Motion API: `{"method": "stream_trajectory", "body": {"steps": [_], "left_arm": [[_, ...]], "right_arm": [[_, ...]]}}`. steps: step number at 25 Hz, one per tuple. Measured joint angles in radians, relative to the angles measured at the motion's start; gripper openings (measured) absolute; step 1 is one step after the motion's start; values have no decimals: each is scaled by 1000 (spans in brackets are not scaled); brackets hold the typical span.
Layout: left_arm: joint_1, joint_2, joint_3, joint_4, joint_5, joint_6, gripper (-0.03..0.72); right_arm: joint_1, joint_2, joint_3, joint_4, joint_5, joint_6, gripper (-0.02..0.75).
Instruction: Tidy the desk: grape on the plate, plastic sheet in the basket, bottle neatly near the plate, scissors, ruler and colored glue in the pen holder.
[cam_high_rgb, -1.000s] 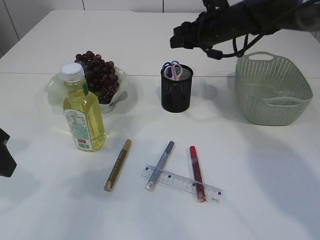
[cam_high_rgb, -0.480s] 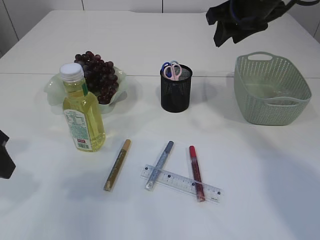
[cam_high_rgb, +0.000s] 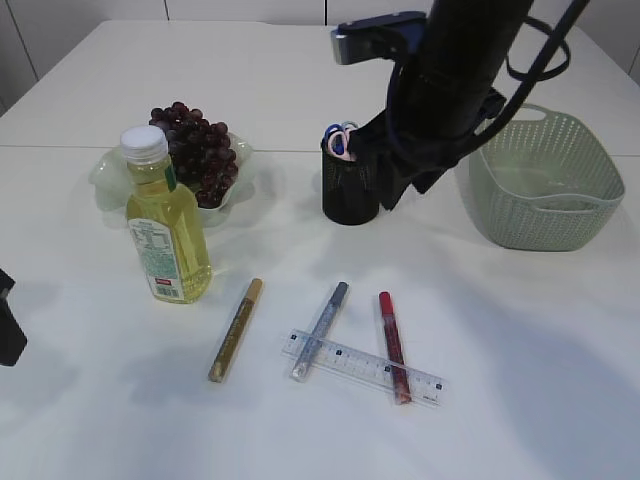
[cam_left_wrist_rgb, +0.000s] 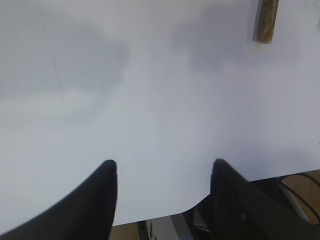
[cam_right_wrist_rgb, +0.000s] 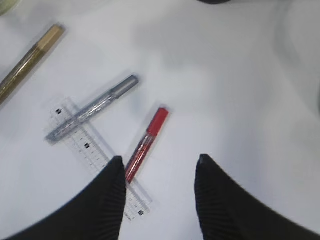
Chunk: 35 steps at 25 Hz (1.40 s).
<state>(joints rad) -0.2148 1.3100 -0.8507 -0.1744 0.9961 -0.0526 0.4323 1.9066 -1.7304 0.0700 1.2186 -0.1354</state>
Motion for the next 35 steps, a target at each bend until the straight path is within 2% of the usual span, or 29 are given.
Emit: {"method": "stream_trajectory", "body": {"steps": [8, 17, 24, 29, 35], "left_arm": [[0, 0, 0, -2, 3, 0, 435], [0, 0, 0, -7, -58, 0, 435], [0, 0, 0, -9, -96, 0, 435], [0, 0, 0, -10, -113, 0, 435], [0, 0, 0, -10, -114, 2, 435]], "right_arm": [[131, 24, 17, 0, 7, -130, 366], [215, 44, 122, 25, 5, -175, 395], [234, 44, 283, 12, -34, -275, 402], [234, 44, 290, 9, -180, -334, 402], [235, 75, 290, -22, -228, -377, 402]]}}
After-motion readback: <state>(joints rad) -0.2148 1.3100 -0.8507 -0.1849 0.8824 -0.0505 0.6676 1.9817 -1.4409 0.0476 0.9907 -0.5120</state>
